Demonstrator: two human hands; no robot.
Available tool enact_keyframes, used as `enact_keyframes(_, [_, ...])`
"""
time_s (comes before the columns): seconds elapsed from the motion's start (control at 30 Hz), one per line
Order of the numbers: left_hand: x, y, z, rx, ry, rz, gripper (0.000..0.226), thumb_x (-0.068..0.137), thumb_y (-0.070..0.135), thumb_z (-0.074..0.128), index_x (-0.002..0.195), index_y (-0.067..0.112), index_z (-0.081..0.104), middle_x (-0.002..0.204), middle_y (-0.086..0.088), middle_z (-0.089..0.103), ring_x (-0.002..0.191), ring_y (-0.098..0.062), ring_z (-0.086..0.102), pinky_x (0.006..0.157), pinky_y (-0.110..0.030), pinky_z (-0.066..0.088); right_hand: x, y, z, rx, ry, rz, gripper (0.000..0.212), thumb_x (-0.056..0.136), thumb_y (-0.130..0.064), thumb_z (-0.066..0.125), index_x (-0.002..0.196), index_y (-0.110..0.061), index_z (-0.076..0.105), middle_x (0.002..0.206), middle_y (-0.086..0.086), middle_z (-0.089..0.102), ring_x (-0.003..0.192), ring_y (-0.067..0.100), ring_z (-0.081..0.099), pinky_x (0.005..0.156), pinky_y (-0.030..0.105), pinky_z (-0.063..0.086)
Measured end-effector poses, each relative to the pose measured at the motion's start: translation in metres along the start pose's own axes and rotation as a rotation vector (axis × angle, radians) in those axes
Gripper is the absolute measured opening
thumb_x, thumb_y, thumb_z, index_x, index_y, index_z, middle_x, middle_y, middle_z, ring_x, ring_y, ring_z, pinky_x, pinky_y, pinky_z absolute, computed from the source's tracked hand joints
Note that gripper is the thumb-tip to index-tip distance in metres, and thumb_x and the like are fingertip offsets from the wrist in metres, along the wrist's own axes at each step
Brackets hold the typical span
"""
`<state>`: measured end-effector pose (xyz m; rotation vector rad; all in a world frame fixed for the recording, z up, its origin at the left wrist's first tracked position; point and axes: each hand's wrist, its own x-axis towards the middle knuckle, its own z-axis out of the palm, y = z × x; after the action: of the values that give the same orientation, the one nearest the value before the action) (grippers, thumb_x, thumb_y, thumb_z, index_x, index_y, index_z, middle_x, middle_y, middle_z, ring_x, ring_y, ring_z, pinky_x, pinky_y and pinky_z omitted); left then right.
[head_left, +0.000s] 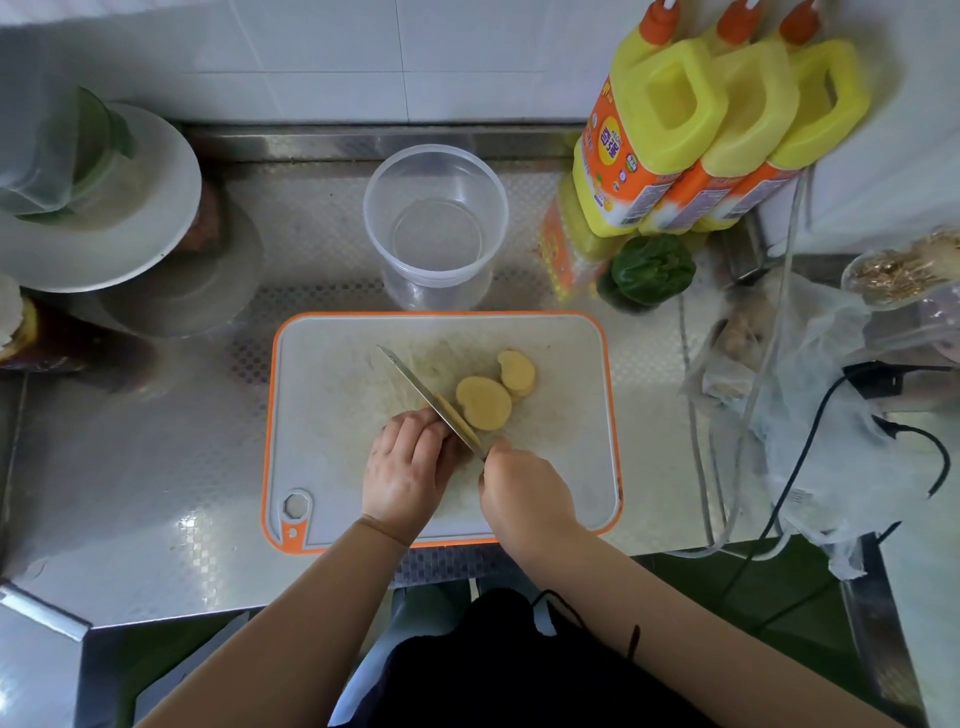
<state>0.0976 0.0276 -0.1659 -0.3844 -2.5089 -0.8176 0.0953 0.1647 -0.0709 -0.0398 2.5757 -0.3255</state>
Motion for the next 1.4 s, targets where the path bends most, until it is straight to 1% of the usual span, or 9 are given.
enact_keyframes(0.2, [0.001,0.000,0.000,0.000,-0.007,-0.009,0.009,0.096,0.016,0.058,0.102,0.010,0.055,0.100,-0.014,0.066,0.090,-0.029,0.056,0.076,-0.037,0.049,0.010,0.004,0.007,0.006,-0.009,0.002,0.018,0.097,-0.013,0.046,0.112,-0.008,0.053,0.103,0.009,0.064,0.097,0.025,0.062,0.078,0.031,0.047])
enact_keyframes(0.43, [0.001,-0.001,-0.002,0.013,-0.010,0.005,0.008,0.102,0.019,0.051,0.098,0.013,0.053,0.099,-0.011,0.065,0.088,-0.029,0.056,0.074,-0.038,0.049,0.027,0.006,0.022,0.083,-0.052,0.078,0.017,0.096,-0.013,0.047,0.111,-0.008,0.052,0.105,0.010,0.064,0.097,0.027,0.061,0.072,0.031,0.042])
enact_keyframes(0.57, [-0.002,-0.001,0.000,0.044,-0.023,0.026,0.012,0.102,0.020,0.050,0.112,0.013,0.054,0.105,-0.007,0.056,0.088,-0.029,0.055,0.072,-0.039,0.049,0.027,0.011,0.022,0.090,-0.063,0.083,0.017,0.096,-0.015,0.047,0.111,-0.009,0.054,0.105,0.009,0.064,0.099,0.027,0.061,0.071,0.029,0.039])
enact_keyframes(0.83, [-0.001,-0.006,-0.002,0.054,-0.060,0.058,0.012,0.100,0.019,0.052,0.111,0.016,0.057,0.107,-0.004,0.050,0.089,-0.028,0.053,0.070,-0.040,0.050,0.024,0.028,0.003,0.036,-0.191,-0.080,0.036,0.097,-0.049,0.042,0.097,-0.014,0.050,0.083,0.001,0.050,0.076,0.021,0.052,0.066,0.033,0.040])
enact_keyframes(1.07, [0.001,-0.005,-0.003,0.074,-0.065,0.099,0.020,0.102,0.017,0.043,0.119,0.018,0.055,0.108,-0.005,0.049,0.087,-0.029,0.053,0.070,-0.039,0.051,0.020,0.029,0.001,0.015,-0.281,-0.135,0.049,0.094,-0.059,0.039,0.109,-0.014,0.051,0.096,0.003,0.058,0.082,0.020,0.054,0.071,0.033,0.043])
enact_keyframes(1.17, [0.002,-0.004,-0.002,0.057,-0.061,0.091,0.019,0.100,0.016,0.048,0.117,0.017,0.056,0.108,-0.004,0.050,0.089,-0.028,0.053,0.070,-0.040,0.051,0.023,0.035,-0.010,0.162,-0.312,-0.092,0.056,0.093,-0.065,0.028,0.086,-0.017,0.054,0.075,0.002,0.058,0.070,0.020,0.057,0.068,0.036,0.047])
enact_keyframes(1.23, [0.002,-0.005,-0.002,0.059,-0.058,0.090,0.018,0.101,0.016,0.048,0.117,0.017,0.056,0.108,-0.004,0.050,0.089,-0.029,0.053,0.070,-0.040,0.051,0.028,0.038,-0.018,0.244,-0.198,-0.059,0.052,0.097,-0.057,0.027,0.077,-0.018,0.054,0.068,0.000,0.055,0.065,0.018,0.056,0.064,0.034,0.045])
enact_keyframes(1.33, [0.002,-0.004,-0.002,0.059,-0.056,0.086,0.018,0.102,0.017,0.046,0.116,0.016,0.057,0.107,-0.004,0.051,0.088,-0.030,0.055,0.070,-0.040,0.051,0.038,0.037,-0.019,0.247,-0.052,-0.130,0.040,0.095,-0.051,0.046,0.115,-0.019,0.059,0.095,-0.001,0.066,0.087,0.018,0.062,0.076,0.035,0.051])
enact_keyframes(1.4, [0.002,-0.005,-0.002,0.056,-0.056,0.084,0.018,0.102,0.017,0.046,0.116,0.016,0.058,0.107,-0.004,0.051,0.087,-0.030,0.055,0.070,-0.041,0.051,0.042,0.034,-0.019,0.243,-0.057,-0.164,0.045,0.092,-0.050,0.052,0.124,-0.019,0.056,0.100,-0.002,0.066,0.092,0.018,0.062,0.079,0.035,0.052])
